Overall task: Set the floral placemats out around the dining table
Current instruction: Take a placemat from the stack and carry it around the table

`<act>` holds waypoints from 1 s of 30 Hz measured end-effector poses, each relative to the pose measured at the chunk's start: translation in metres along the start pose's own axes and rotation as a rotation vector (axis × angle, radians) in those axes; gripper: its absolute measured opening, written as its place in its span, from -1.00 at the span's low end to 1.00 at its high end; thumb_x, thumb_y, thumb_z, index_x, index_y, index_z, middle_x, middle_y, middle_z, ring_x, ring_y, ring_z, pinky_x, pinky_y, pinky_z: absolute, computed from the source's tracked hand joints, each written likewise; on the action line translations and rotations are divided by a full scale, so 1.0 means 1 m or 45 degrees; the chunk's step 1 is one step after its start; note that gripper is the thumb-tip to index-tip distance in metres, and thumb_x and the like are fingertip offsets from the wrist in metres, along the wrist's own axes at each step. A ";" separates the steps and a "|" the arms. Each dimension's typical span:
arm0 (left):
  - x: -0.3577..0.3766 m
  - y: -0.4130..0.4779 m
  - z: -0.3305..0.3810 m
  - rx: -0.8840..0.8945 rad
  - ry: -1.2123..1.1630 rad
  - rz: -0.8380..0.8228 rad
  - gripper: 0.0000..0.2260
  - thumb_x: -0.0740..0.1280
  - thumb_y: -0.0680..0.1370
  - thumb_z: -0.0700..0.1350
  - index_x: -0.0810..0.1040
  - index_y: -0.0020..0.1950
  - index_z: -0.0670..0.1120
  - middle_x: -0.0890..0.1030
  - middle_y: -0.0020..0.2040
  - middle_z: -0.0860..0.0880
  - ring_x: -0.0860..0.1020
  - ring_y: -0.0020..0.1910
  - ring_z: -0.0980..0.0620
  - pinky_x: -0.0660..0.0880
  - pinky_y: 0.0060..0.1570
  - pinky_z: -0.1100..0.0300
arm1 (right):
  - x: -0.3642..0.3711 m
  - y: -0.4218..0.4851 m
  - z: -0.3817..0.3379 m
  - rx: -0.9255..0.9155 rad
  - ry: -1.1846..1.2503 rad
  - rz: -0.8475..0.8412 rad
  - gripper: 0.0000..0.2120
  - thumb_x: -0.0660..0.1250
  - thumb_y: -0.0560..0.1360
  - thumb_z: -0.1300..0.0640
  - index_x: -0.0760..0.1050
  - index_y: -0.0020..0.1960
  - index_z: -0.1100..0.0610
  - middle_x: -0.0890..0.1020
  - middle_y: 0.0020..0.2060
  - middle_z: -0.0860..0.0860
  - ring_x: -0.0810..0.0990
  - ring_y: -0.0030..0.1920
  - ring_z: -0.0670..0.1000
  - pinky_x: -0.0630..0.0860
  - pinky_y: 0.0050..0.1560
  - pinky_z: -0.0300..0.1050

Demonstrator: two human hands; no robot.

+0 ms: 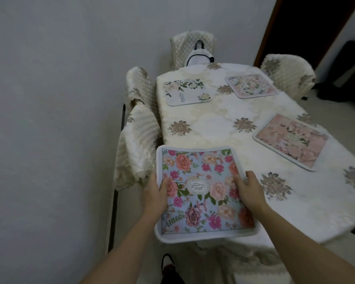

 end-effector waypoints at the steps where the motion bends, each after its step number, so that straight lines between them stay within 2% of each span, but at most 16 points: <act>1: 0.006 0.018 0.004 0.013 0.000 -0.016 -0.80 0.26 0.62 0.10 0.45 0.09 -0.01 0.66 -0.04 -0.01 0.66 -0.11 0.04 0.65 -0.12 -0.07 | -0.002 0.011 -0.003 0.017 0.000 0.024 -0.74 0.21 0.60 -0.10 0.38 0.12 0.08 0.60 -0.10 -0.01 0.62 -0.17 0.00 0.51 -0.30 -0.09; 4: 0.019 0.063 0.021 0.030 0.015 -0.082 -0.79 0.23 0.64 0.08 0.44 0.11 -0.06 0.64 -0.08 0.01 0.63 -0.17 0.11 0.59 -0.24 0.13 | -0.005 0.044 -0.014 0.048 -0.010 0.099 -0.73 0.21 0.59 -0.12 0.38 0.11 0.07 0.60 -0.12 -0.02 0.62 -0.16 0.03 0.56 -0.22 -0.01; 7: 0.030 0.102 0.029 0.051 -0.003 -0.121 -0.85 0.24 0.61 0.15 0.43 0.02 0.09 0.66 -0.07 0.00 0.66 -0.14 0.03 0.64 -0.16 -0.06 | -0.009 0.067 -0.028 0.065 -0.009 0.146 -0.75 0.22 0.60 -0.08 0.38 0.12 0.09 0.58 -0.12 -0.02 0.59 -0.18 -0.05 0.48 -0.31 -0.12; 9: 0.038 0.124 0.030 0.044 -0.005 -0.144 -0.85 0.24 0.60 0.17 0.42 -0.02 0.11 0.66 -0.06 0.00 0.67 -0.11 0.00 0.64 -0.12 -0.13 | -0.012 0.081 -0.033 0.067 -0.014 0.177 -0.76 0.22 0.60 -0.06 0.38 0.11 0.10 0.57 -0.13 -0.01 0.56 -0.20 -0.07 0.42 -0.34 -0.17; 14: 0.064 0.161 0.040 0.029 0.021 -0.182 -0.83 0.26 0.61 0.15 0.45 0.04 0.07 0.67 -0.05 0.00 0.67 -0.11 0.00 0.65 -0.11 -0.11 | -0.019 0.118 -0.035 0.088 -0.013 0.181 -0.74 0.21 0.60 -0.08 0.38 0.11 0.10 0.57 -0.13 -0.04 0.58 -0.19 -0.05 0.44 -0.34 -0.16; 23: 0.108 0.205 0.033 -0.061 -0.007 -0.090 -0.81 0.25 0.63 0.09 0.46 0.11 0.00 0.66 -0.02 0.01 0.66 -0.07 0.03 0.63 -0.07 -0.11 | -0.010 0.209 -0.017 0.078 -0.070 0.053 -0.73 0.22 0.59 -0.09 0.38 0.06 0.11 0.58 -0.13 -0.01 0.60 -0.19 0.00 0.47 -0.32 -0.12; 27: 0.129 0.225 0.024 -0.110 0.033 -0.036 -0.80 0.25 0.63 0.05 0.46 0.07 -0.08 0.63 -0.08 -0.02 0.63 -0.11 -0.01 0.62 -0.10 -0.13 | 0.002 0.249 -0.008 0.066 -0.083 -0.019 -0.75 0.22 0.60 -0.08 0.37 0.03 0.11 0.58 -0.15 -0.01 0.58 -0.20 -0.03 0.45 -0.34 -0.14; 30: 0.142 0.242 0.017 -0.145 0.037 -0.011 -0.81 0.24 0.64 0.04 0.46 0.07 -0.09 0.63 -0.09 -0.01 0.63 -0.12 0.02 0.62 -0.13 -0.07 | 0.010 0.277 -0.001 0.057 -0.087 -0.061 -0.76 0.22 0.60 -0.08 0.36 0.06 0.10 0.57 -0.13 -0.02 0.58 -0.18 -0.04 0.46 -0.32 -0.13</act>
Point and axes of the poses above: each hand's wrist, its own y-axis towards the middle knuckle, its own x-axis out of the palm, z = x × y, the point moved 9 cm from there along y, towards the middle knuckle
